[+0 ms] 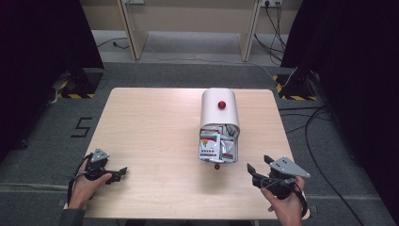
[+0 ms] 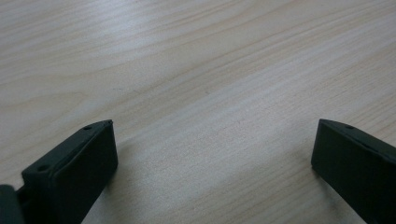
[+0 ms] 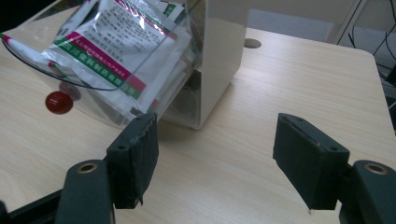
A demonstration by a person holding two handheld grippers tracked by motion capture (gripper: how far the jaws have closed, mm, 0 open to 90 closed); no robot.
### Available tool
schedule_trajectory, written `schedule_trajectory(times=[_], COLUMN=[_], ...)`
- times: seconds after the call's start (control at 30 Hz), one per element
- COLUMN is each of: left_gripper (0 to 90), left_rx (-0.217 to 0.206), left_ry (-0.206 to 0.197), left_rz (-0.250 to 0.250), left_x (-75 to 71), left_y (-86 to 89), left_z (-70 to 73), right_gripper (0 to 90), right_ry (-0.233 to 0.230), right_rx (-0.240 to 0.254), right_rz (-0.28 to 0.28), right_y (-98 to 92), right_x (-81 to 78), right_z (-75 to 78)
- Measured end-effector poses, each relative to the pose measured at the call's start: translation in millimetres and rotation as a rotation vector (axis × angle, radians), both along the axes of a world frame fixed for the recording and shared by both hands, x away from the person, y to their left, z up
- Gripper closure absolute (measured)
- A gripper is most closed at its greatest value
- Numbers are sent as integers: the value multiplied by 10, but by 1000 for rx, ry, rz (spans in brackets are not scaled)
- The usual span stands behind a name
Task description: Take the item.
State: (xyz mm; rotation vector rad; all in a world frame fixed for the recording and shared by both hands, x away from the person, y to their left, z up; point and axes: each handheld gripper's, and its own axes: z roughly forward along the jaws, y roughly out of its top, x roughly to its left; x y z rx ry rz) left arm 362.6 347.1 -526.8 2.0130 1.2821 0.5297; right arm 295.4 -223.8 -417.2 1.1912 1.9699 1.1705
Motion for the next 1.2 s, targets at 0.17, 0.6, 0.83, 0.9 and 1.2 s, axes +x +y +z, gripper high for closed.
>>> schedule_trajectory(times=[0.17,0.6,0.83,0.9,1.2], left_gripper=[0,0,0,0,0], left_rx=[1,-2,-2,-2,-3], left_ry=[0,-1,-1,-1,-1], left_rz=[0,1,1,1,2], left_x=[0,0,0,0,0], left_y=[1,-1,-1,-1,-2], left_z=[0,-1,-1,-1,-1], right_gripper=[334,361,366,367,391], right_ry=[-17,-29,-30,-32,-60], right_rx=[4,13,26,24,36], right_rz=[8,43,53,56,117], right_y=[29,167,210,239,423], right_x=[-24,-67,-42,-33,-10], right_z=[58,218,252,267,375])
